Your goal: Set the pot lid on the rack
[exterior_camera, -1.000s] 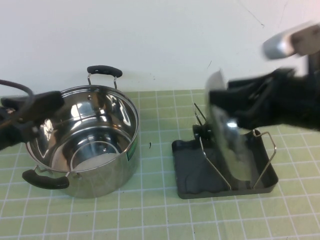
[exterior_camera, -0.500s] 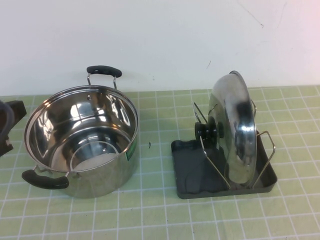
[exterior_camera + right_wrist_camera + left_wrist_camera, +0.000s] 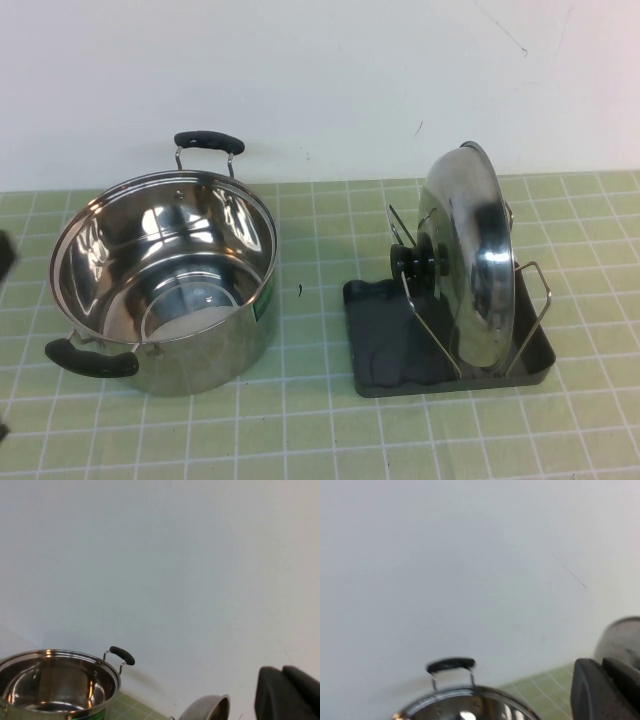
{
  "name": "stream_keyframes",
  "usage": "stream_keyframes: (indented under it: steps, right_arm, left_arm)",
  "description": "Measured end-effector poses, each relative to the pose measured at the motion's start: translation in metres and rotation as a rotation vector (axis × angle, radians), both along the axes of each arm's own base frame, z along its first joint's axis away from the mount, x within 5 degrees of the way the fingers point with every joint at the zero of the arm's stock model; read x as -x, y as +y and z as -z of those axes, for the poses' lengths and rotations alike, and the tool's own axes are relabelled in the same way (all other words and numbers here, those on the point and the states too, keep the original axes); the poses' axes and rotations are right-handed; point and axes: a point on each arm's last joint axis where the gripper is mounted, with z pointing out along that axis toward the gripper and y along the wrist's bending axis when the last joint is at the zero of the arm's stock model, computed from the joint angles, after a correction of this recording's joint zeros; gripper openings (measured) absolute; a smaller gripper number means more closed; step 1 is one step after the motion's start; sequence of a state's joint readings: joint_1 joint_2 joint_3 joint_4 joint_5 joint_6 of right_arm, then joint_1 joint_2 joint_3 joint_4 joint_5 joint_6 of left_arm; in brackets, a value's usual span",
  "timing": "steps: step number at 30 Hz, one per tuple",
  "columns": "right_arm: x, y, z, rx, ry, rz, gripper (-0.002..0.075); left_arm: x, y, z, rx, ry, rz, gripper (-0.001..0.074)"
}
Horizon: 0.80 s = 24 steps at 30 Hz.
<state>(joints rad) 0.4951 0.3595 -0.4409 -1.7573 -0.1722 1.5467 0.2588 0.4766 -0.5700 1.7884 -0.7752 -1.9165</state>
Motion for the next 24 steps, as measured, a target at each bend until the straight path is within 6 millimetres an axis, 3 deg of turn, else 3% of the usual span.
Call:
stream_keyframes:
  steps: [4,7,17,24]
  right_arm:
    - [-0.001,0.001,0.008,0.009,0.020,-0.002,-0.0001]
    - [-0.002,0.000,0.012,0.011,0.031,0.007,-0.0001]
    - [-0.003,0.000,0.013,0.013,0.034,0.008,-0.0001]
    - [-0.003,0.000,0.013,0.012,0.034,0.009,-0.0001]
  left_arm:
    - [0.018,0.004,0.002,0.000,-0.111,-0.123,0.0001]
    - [0.020,0.005,0.015,0.005,-0.103,-0.130,0.0001]
    - [0.021,-0.008,0.051,0.006,0.024,0.047,-0.0001]
    - [0.026,-0.017,0.061,-0.011,0.074,0.168,-0.0002]
